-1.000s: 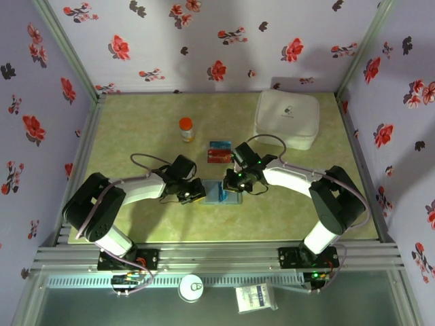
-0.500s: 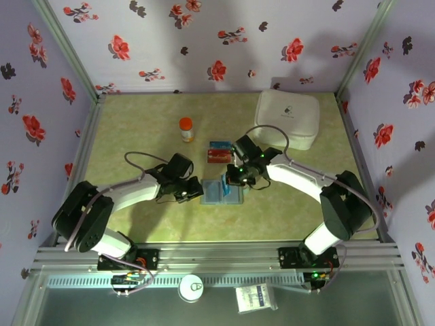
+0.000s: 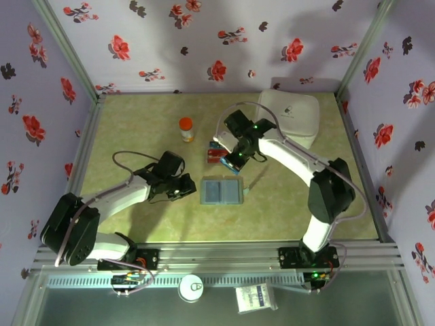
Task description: Take the credit cards out of the card holder
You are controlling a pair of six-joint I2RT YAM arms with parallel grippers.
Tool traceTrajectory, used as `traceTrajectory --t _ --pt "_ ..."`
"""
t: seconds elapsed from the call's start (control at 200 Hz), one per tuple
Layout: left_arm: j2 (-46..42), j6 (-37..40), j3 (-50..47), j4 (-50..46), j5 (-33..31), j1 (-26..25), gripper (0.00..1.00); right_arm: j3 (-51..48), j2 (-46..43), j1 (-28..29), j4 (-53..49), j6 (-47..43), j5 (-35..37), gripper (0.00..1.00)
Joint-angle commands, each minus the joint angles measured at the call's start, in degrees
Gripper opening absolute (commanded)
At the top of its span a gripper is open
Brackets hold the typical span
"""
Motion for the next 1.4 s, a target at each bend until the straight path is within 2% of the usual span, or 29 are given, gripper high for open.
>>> traceTrajectory --t 0.0,0.135,0.6,0.935,1.395 --pt "-1.49 1.37 -1.74 -1.68 -0.93 0.85 0.10 6.12 3.67 -1.14 -8.34 -17.37 3.22 0.00" --pt "-1.47 1.16 -2.65 -1.13 -0.52 1.20 0.10 12.92 7.98 -1.79 -11.34 -24.83 1.08 0.00" --pt "-0.82 -0.62 -3.03 -0.40 -0.52 1.76 0.10 42.84 27.27 -5.87 -22.33 -33.57 -0.43 0.00" --pt "-0.74 -0.91 -3.00 -1.16 -0.53 2.28 0.10 48.67 32.91 -5.99 -19.56 -34.67 -2.86 0.00" --pt "-0.46 -0.72 -2.70 -1.59 -0.36 2.94 0.10 49.37 36.14 -5.81 -17.33 -35.65 -2.61 0.00"
